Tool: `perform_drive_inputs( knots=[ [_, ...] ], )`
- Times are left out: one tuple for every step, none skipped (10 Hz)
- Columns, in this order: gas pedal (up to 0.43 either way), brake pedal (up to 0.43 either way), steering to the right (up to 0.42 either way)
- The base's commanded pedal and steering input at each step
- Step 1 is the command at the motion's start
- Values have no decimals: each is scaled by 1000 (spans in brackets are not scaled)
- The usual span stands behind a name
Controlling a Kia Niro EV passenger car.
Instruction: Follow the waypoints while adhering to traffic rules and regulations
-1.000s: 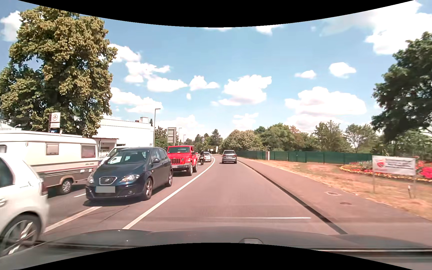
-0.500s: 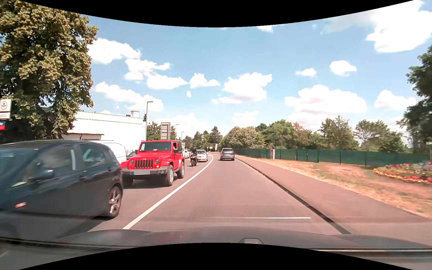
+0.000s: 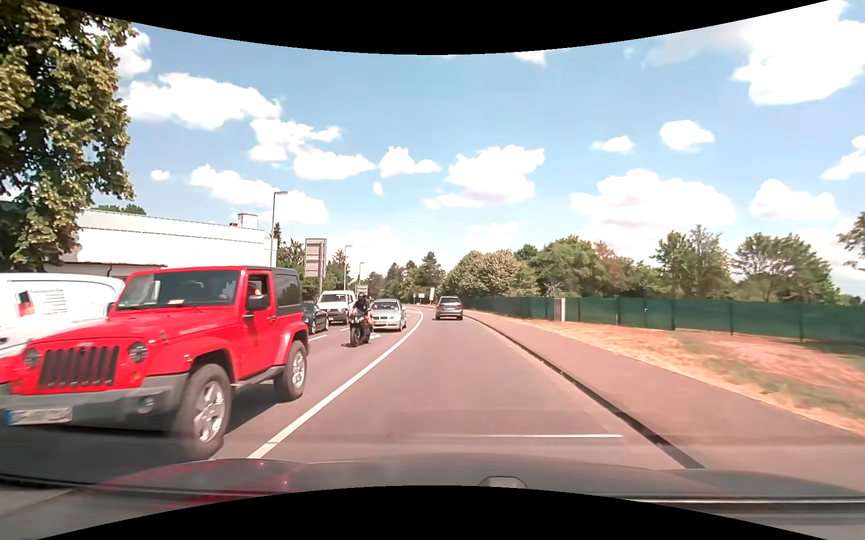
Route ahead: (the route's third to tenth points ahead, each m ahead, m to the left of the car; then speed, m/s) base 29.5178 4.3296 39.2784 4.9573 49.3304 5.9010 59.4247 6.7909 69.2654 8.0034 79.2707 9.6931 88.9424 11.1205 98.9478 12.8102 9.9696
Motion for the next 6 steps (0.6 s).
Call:
perform_drive_inputs(
  knots=[
    [177, 0, -9],
    [177, 0, -9],
    [177, 0, -9],
    [177, 0, -9],
    [177, 0, -9],
    [177, 0, -10]
  ],
)
